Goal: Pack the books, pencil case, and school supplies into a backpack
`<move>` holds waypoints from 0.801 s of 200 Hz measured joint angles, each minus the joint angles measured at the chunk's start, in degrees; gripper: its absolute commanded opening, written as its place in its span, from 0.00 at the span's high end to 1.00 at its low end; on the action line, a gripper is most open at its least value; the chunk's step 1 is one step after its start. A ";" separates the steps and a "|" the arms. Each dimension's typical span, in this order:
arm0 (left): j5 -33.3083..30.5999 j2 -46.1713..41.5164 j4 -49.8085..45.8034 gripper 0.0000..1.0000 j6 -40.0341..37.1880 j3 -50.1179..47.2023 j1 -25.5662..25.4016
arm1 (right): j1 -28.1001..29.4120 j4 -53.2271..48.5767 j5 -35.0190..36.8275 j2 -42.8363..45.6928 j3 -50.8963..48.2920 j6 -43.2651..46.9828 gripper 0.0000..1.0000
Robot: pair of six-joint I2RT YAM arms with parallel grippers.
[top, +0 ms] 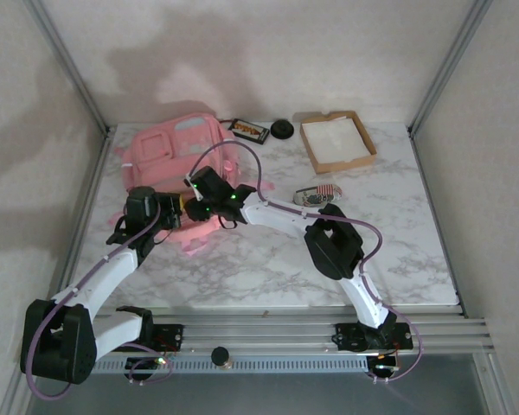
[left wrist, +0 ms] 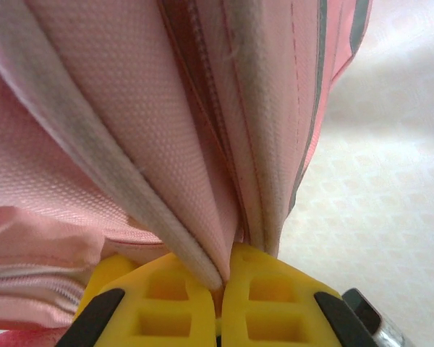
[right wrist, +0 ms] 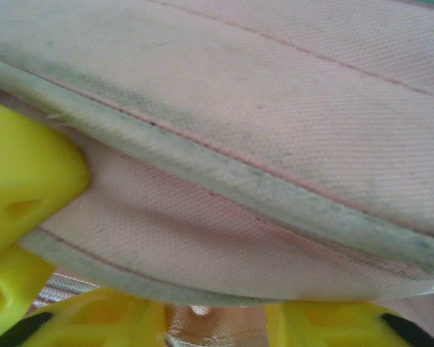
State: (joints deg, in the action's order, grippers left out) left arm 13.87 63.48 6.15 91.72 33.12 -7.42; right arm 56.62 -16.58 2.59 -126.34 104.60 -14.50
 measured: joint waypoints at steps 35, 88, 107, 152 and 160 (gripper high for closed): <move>-0.02 0.04 0.44 1.00 -0.07 0.55 0.02 | 0.00 2.36 1.97 0.02 -0.57 0.79 0.85; 1.60 -0.15 -0.15 1.00 -1.42 0.57 1.07 | 0.02 6.91 0.92 3.41 -6.54 3.50 0.87; 2.75 -1.16 -1.25 1.00 -2.21 0.57 2.01 | -0.04 6.91 -0.90 4.70 -7.54 4.04 0.88; 5.01 -3.45 -4.00 1.00 -4.68 0.57 3.43 | -1.46 6.71 -8.83 7.45 -10.23 4.68 0.87; 5.35 -3.45 -4.44 1.00 -5.14 0.57 3.43 | -1.81 6.40 -10.05 7.72 -10.49 4.79 0.83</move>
State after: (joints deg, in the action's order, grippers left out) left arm 19.22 60.03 1.72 86.59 33.69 -3.99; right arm 54.81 -10.17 -7.46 -118.63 94.11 -9.72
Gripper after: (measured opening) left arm 0.047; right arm 0.135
